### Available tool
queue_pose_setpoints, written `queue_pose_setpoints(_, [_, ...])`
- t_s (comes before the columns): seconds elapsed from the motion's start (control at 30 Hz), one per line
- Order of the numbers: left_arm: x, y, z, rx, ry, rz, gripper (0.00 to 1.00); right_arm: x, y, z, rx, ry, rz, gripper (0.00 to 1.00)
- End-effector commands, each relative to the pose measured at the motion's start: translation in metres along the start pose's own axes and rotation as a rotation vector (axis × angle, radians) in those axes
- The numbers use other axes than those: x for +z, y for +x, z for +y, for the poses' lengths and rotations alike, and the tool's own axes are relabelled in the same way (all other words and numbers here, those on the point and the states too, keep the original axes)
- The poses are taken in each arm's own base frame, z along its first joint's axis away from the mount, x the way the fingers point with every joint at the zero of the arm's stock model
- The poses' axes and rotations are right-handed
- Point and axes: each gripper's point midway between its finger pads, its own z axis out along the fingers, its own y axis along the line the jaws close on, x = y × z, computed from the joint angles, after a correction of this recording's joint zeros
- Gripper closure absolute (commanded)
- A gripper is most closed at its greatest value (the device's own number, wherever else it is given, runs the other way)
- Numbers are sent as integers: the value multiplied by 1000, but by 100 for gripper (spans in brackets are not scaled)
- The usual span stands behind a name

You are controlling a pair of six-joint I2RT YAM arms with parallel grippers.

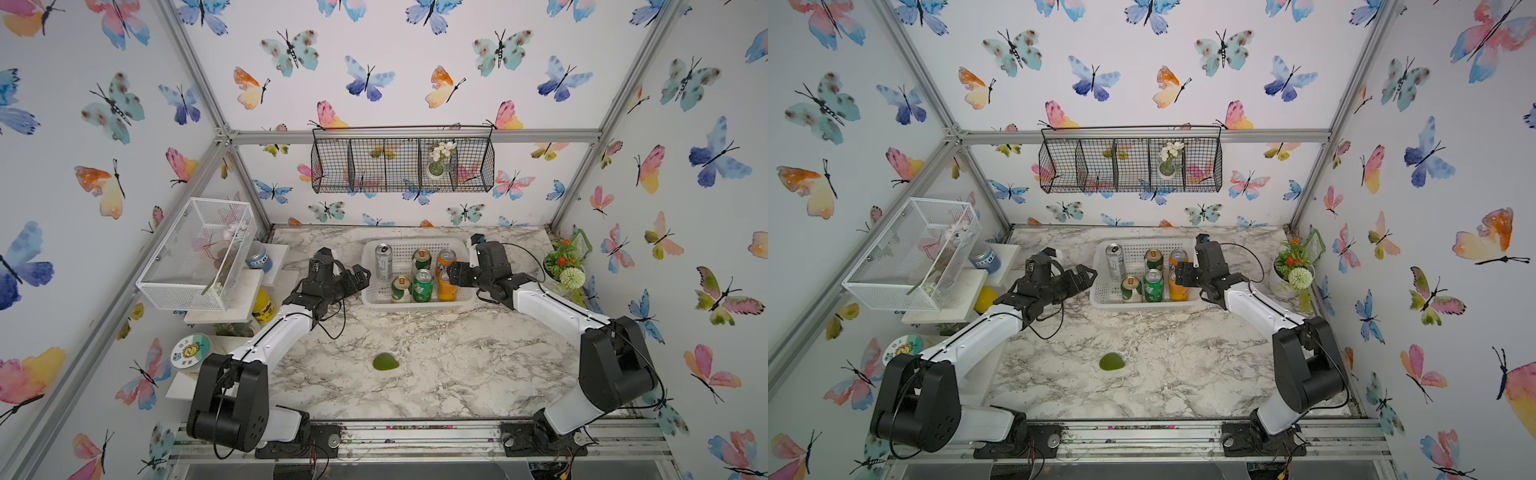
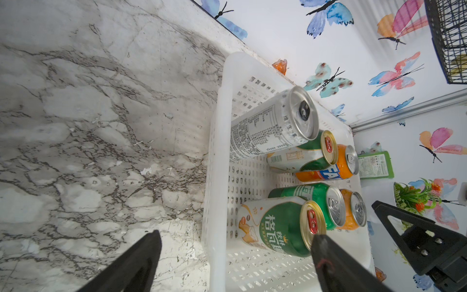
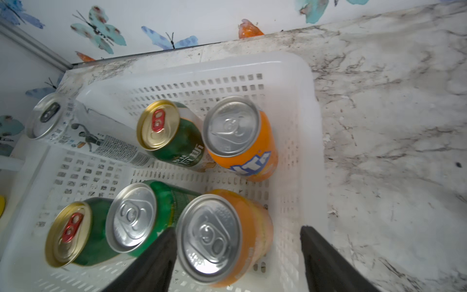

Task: Take out the drinks from the basket
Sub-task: Pick up the drink from the basket.

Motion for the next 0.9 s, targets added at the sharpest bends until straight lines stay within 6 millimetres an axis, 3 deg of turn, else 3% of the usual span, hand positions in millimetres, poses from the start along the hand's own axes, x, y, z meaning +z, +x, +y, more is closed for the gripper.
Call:
queue_pose_setpoints(0.0, [-8,-11,-17,29,50,-17,1,7,4,6,-67,42,26,19])
queue_pose_setpoints(0.2, [-13,-17,-23,51,60,-26,1,18,4,12,-104,86,36,17])
queue_pose_setpoints(0.43, [-20,-21,-26,74,55,-47,1,31,14,-1,-91,179,69,15])
queue_pose_setpoints(0.87, [-18,-21,-27,76,55,-37,1,46,33,1,-86,154,127,18])
